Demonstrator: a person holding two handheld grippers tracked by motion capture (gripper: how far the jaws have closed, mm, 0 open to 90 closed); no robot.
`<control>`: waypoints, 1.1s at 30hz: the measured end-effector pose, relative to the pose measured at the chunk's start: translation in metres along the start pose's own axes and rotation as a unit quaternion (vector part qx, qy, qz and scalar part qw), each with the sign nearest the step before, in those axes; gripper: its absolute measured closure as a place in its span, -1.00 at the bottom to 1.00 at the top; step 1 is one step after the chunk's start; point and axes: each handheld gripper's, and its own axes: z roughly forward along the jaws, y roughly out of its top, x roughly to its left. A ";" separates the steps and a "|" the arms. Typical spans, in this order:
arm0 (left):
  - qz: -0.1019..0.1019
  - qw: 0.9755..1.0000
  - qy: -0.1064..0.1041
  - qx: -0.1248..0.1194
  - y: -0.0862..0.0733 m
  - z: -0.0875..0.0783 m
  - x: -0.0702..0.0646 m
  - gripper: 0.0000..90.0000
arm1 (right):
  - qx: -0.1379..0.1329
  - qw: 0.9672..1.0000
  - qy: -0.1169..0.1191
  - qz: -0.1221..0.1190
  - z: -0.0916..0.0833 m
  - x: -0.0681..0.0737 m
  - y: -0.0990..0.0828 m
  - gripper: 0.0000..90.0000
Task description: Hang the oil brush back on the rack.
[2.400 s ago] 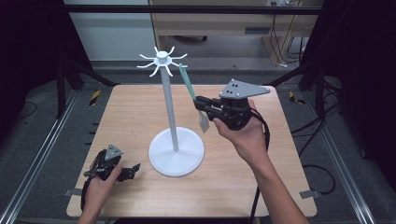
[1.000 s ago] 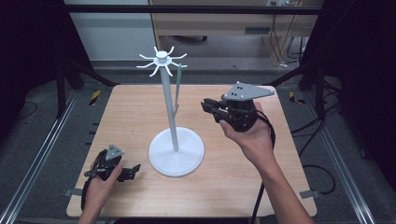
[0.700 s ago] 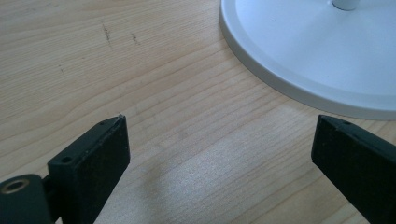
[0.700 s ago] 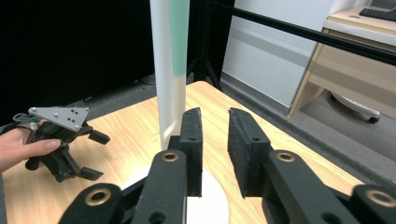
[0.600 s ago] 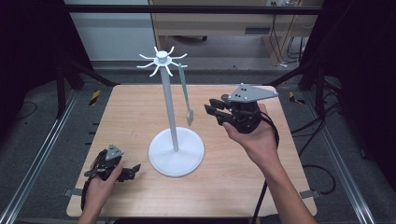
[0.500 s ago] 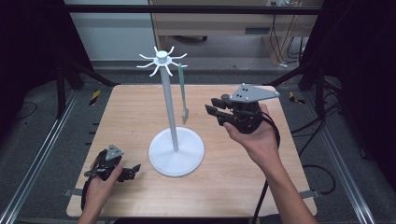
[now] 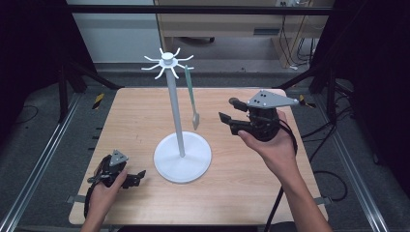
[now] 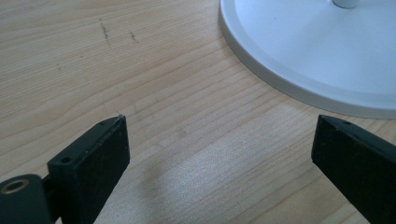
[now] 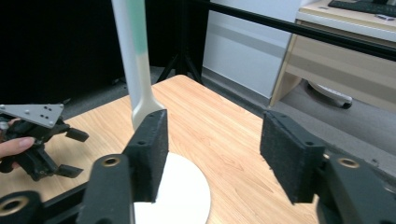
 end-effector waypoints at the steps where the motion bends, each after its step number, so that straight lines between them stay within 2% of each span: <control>1: 0.000 1.000 0.000 0.000 0.000 0.000 0.000 -0.91 | 0.000 1.000 -0.002 0.001 0.000 -0.001 -0.001 -0.10; 10: 0.000 1.000 0.000 0.000 0.000 0.001 0.000 -0.91 | 0.003 1.000 -0.014 0.008 -0.004 -0.007 -0.009 -0.36; 16: 0.000 1.000 0.000 0.000 0.000 0.001 0.000 -0.91 | 0.007 1.000 -0.022 0.012 -0.007 -0.011 -0.013 -0.45; 21: 0.000 1.000 0.000 0.000 0.000 0.001 0.000 -0.91 | 0.008 0.999 -0.039 0.018 -0.008 -0.016 -0.018 -0.57; 33: -0.001 1.000 0.002 0.001 0.000 0.001 0.000 -0.92 | 0.034 0.996 -0.082 0.031 -0.004 -0.028 -0.057 -0.72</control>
